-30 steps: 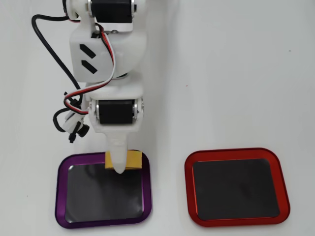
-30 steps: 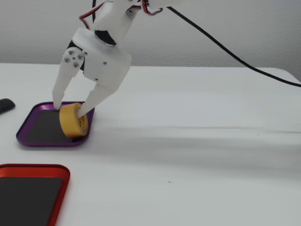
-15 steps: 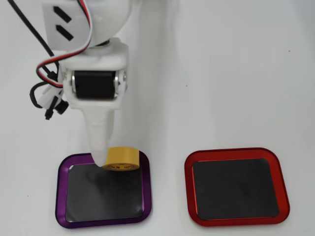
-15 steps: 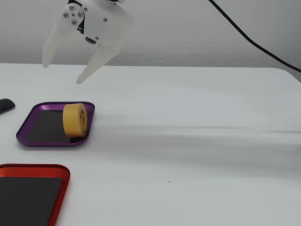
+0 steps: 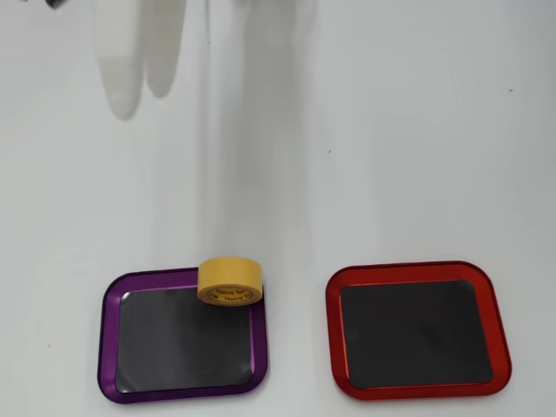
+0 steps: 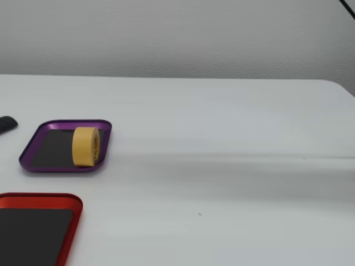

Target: Grasp a tape and put it in the right purple dish.

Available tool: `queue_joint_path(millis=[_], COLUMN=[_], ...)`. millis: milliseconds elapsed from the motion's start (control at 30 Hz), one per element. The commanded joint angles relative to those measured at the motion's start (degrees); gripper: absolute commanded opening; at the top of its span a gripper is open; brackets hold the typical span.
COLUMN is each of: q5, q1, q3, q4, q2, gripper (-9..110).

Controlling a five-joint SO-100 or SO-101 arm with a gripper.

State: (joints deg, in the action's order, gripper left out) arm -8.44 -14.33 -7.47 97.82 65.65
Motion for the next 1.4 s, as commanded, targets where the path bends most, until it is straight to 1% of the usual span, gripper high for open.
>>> queue_joint_path(millis=[0,267,367,567,733,967,1167,1300,1367], q5=[0.53,0.26,0.35,0.7,0.88,1.32,1.49,1.58,1.58], q1=[0.09,-0.09,-0.09,-0.09,0.0,0.0,0.09,-0.44,-0.44], q3=[-12.04,-60.47,-78.31,-113.73,-136.76,-156.09,-165.76,-166.29,-166.29], q4=[0.44,-2.37,-8.61,-25.22,-35.6,-36.56,-27.69,-23.91,-23.47], q2=[13.01,40.87,50.54,71.37,90.0,115.66,132.28,131.66,130.52], gripper=[18,18,18,18,18,19,18,17,12])
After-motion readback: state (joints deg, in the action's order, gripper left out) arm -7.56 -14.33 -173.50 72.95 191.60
